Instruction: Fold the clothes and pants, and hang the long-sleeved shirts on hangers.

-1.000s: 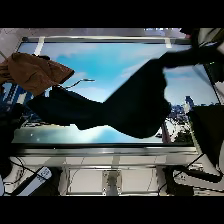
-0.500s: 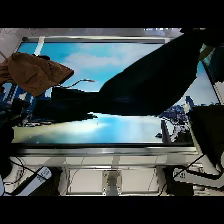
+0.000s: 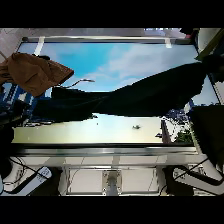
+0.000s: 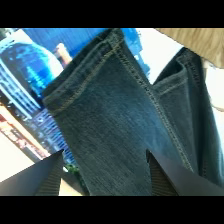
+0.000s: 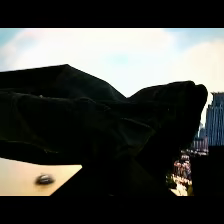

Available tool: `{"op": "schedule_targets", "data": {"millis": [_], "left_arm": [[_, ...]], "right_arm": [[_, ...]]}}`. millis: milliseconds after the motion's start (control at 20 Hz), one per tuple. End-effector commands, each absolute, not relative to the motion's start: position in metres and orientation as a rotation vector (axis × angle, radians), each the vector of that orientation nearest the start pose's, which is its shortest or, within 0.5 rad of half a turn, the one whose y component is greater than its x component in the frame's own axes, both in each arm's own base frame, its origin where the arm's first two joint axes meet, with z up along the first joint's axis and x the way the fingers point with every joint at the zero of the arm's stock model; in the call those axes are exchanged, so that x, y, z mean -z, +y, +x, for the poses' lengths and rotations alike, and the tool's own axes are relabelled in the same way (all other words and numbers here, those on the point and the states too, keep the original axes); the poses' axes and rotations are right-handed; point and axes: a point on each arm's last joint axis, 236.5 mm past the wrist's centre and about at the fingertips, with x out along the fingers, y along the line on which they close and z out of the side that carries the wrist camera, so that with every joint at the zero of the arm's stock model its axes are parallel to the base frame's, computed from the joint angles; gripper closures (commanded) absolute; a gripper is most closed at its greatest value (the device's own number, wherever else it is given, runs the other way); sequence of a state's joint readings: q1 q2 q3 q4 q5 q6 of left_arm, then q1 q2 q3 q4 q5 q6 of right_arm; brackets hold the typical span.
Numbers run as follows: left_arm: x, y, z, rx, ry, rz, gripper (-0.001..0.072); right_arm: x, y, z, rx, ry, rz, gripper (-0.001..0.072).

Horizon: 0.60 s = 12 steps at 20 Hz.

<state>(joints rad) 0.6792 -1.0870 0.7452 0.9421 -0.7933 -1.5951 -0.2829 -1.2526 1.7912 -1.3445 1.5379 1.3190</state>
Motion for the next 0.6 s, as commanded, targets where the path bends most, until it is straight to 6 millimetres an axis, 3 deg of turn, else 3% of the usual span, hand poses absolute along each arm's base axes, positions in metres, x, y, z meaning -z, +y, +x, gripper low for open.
{"op": "schedule_targets", "data": {"millis": [0,150,250,450,550], "left_arm": [[0.028,0.152,0.338,-0.475,0.853,-1.009,0.0120],[0.057,0.155,0.328,-0.498,0.950,-0.975,0.0120],[0.069,0.153,0.325,-0.503,0.985,-0.984,0.0121],[0.070,0.154,0.324,-0.491,0.991,-0.962,0.0121],[0.070,0.154,0.324,-0.481,0.996,-0.949,0.0121]], "right_arm": [[-0.204,-0.060,0.335,-0.029,1.055,-0.007,0.0673],[-0.159,-0.037,0.284,-0.062,1.125,0.049,0.0674],[-0.117,-0.025,0.247,-0.059,1.175,0.086,0.0673],[-0.030,-0.033,0.167,0.065,1.346,0.090,0.0674],[0.000,-0.035,0.139,0.100,1.409,0.079,0.0673]]}}
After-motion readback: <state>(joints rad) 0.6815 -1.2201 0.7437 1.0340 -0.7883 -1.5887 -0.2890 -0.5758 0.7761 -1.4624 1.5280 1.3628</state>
